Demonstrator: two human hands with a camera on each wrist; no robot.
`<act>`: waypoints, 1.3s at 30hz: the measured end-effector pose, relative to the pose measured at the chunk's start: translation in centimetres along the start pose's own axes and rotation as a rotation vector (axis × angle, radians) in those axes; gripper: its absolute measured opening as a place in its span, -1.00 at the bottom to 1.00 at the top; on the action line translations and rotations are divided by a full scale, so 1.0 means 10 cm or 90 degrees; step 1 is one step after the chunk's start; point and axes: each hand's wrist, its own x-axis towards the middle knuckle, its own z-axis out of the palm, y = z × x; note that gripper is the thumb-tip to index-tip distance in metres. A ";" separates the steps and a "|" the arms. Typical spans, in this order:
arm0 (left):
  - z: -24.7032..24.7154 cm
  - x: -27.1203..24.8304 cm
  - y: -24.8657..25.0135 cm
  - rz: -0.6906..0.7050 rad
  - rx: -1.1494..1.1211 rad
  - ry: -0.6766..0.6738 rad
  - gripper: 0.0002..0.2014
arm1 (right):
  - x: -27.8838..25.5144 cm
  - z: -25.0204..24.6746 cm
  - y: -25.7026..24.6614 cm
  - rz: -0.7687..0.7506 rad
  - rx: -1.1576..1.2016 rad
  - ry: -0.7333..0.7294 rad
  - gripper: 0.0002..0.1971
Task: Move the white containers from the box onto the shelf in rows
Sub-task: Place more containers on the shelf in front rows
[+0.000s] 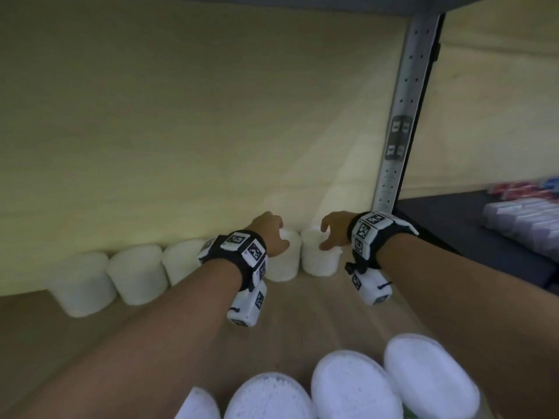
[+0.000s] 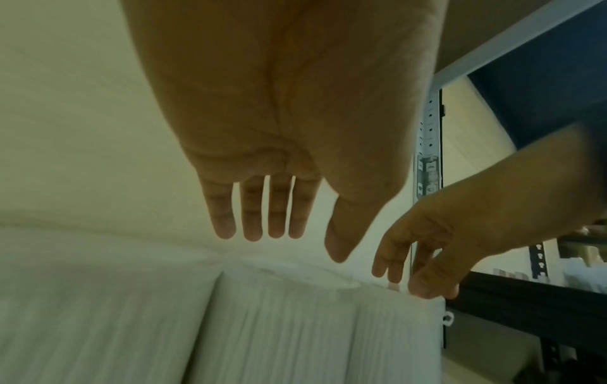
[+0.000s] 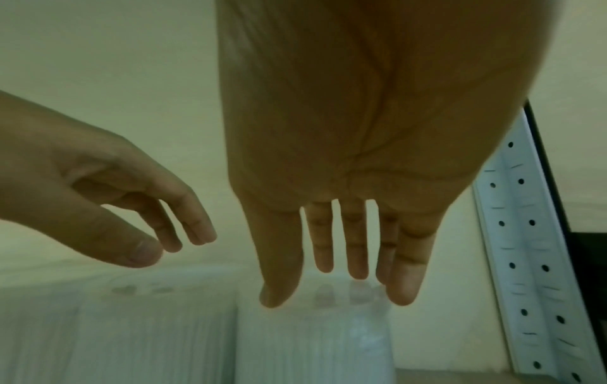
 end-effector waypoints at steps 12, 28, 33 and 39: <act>0.14 0.06 -0.02 0.005 0.015 0.015 -0.44 | 0.10 0.07 0.00 -0.030 -0.051 0.022 -0.47; 0.23 0.05 -0.03 0.009 0.008 0.037 -0.47 | 0.08 0.00 0.09 -0.052 0.027 0.016 -0.50; 0.23 0.06 -0.02 0.008 0.006 0.042 -0.49 | 0.13 0.10 0.04 0.004 0.036 0.053 -0.41; 0.23 0.08 -0.03 0.003 0.000 0.042 -0.50 | 0.13 0.12 0.02 0.004 0.028 0.057 -0.39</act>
